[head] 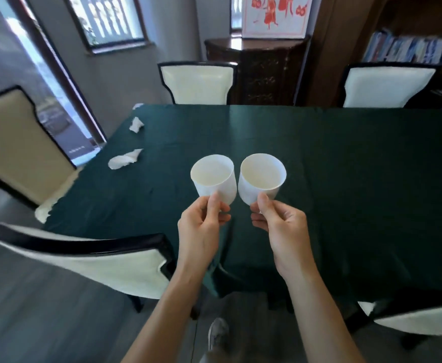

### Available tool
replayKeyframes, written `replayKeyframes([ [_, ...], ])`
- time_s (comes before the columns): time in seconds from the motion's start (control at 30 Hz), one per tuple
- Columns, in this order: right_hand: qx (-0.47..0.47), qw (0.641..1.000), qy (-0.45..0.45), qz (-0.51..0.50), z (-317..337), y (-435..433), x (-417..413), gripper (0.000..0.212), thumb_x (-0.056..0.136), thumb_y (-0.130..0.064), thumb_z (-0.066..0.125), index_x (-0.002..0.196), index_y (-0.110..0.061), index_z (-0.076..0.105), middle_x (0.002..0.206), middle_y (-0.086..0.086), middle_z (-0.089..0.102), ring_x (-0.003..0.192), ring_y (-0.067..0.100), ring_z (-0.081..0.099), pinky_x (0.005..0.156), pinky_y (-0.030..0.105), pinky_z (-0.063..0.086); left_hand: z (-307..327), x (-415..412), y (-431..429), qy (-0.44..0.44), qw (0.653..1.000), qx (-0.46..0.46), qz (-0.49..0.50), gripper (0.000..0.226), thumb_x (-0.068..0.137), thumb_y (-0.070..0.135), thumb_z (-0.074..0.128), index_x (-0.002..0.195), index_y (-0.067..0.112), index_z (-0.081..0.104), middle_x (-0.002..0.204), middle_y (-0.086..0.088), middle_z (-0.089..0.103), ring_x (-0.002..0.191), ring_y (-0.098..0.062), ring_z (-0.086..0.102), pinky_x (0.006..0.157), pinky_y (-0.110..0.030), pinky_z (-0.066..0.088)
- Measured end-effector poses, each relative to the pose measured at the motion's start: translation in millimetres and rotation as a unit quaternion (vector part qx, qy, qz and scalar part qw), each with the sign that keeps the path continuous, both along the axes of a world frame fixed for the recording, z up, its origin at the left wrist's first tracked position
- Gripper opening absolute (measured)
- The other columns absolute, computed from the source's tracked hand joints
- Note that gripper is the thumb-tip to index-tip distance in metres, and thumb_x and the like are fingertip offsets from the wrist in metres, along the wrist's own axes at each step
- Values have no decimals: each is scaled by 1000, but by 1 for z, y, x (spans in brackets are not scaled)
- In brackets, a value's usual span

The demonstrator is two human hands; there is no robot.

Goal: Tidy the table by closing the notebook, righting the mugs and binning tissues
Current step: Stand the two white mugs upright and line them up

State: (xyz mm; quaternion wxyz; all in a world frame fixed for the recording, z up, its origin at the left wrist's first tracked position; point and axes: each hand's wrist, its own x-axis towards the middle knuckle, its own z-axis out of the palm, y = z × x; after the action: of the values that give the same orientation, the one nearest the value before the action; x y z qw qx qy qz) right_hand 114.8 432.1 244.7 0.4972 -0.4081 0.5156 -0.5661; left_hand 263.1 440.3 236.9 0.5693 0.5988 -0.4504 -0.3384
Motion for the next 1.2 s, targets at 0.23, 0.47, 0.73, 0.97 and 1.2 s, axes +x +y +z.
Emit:
replayKeyframes([
  [0.23, -28, 998, 8, 53, 20, 21, 55, 28, 98, -33, 68, 78, -21, 83, 80, 0, 80, 77, 12, 74, 76, 31, 62, 27, 61, 38, -13, 997, -40, 71, 38, 108, 28, 55, 78, 14, 74, 76, 3, 79, 74, -16, 78, 77, -38, 63],
  [0.47, -36, 994, 5, 101, 27, 20, 146, 28, 98, -33, 68, 76, -23, 83, 81, 0, 80, 77, 13, 74, 70, 24, 61, 27, 160, 60, -5, 990, -46, 133, 39, 108, 28, 54, 77, 13, 74, 77, 0, 79, 74, -16, 78, 75, -34, 63],
  [0.73, -21, 991, -15, 130, 22, 16, 291, 33, 98, -29, 68, 71, -17, 82, 78, 1, 79, 72, 13, 72, 67, 24, 60, 23, 328, 67, -35, 984, -51, 168, 42, 106, 35, 53, 72, 24, 74, 73, 5, 79, 70, -16, 78, 71, -31, 59],
  [0.97, -2, 991, -29, 133, 17, 14, 390, 34, 99, -28, 66, 73, -11, 81, 79, 2, 78, 74, 17, 71, 71, 29, 60, 24, 432, 55, -31, 986, -23, 160, 42, 102, 45, 51, 70, 28, 73, 70, 7, 78, 68, -13, 78, 72, -35, 61],
  [1.2, 12, 990, -5, 139, 5, -17, 441, 32, 99, -28, 66, 74, -16, 82, 78, 2, 79, 71, 13, 72, 75, 32, 62, 8, 490, 23, -7, 991, -1, 133, 44, 99, 49, 52, 71, 23, 74, 71, 3, 79, 70, -17, 78, 74, -38, 63],
])
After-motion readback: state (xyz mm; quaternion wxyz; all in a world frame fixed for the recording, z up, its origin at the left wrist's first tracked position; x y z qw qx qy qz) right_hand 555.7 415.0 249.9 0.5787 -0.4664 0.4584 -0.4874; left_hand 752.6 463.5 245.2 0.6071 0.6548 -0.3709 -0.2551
